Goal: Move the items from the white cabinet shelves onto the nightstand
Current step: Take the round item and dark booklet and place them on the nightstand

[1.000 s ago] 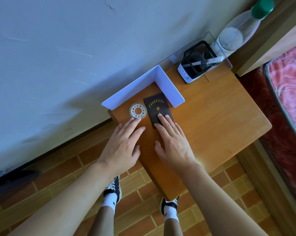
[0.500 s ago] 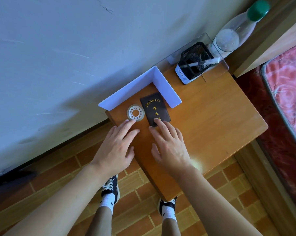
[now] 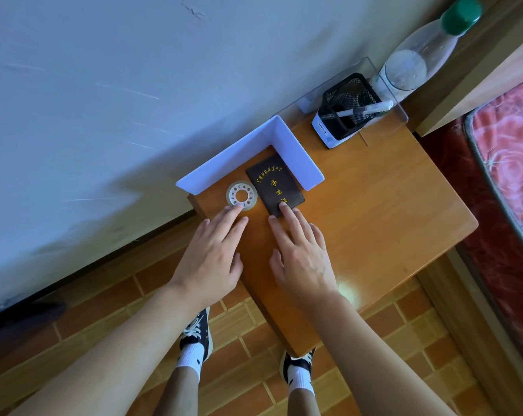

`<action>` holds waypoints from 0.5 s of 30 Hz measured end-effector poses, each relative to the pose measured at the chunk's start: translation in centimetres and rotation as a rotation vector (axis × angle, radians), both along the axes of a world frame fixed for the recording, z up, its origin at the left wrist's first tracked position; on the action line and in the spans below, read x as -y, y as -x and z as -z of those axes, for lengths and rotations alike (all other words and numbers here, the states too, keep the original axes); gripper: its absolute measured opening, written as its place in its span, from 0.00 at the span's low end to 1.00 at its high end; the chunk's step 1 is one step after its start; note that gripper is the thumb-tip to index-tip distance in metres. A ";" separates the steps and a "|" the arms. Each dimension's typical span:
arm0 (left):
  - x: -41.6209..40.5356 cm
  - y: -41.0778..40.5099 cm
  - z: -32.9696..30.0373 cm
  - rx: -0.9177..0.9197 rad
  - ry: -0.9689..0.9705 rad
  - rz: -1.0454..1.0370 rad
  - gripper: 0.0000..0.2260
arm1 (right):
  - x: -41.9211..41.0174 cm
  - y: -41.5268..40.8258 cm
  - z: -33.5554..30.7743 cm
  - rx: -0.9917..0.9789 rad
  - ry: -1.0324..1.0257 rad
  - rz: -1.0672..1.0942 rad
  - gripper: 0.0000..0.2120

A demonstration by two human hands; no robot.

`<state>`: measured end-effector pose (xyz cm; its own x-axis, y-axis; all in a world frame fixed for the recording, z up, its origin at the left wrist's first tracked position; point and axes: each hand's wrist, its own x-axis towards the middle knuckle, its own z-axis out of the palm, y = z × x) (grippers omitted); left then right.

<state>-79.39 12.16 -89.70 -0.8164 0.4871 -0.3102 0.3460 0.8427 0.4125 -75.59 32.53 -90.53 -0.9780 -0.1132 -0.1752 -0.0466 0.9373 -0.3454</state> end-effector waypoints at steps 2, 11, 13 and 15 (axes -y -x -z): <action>-0.3 0.1 -0.1 -0.006 0.018 -0.023 0.30 | 0.0 0.4 -0.1 0.008 -0.009 -0.015 0.28; -0.6 0.2 -0.3 -0.007 0.028 -0.032 0.31 | 0.3 1.1 -0.5 0.018 0.000 -0.005 0.27; -0.6 0.4 -0.3 -0.005 0.025 -0.034 0.30 | 0.1 1.4 -0.5 0.025 -0.002 -0.006 0.27; -0.5 0.6 -0.2 -0.006 0.025 -0.035 0.30 | 0.1 1.6 -0.6 0.032 0.009 0.000 0.27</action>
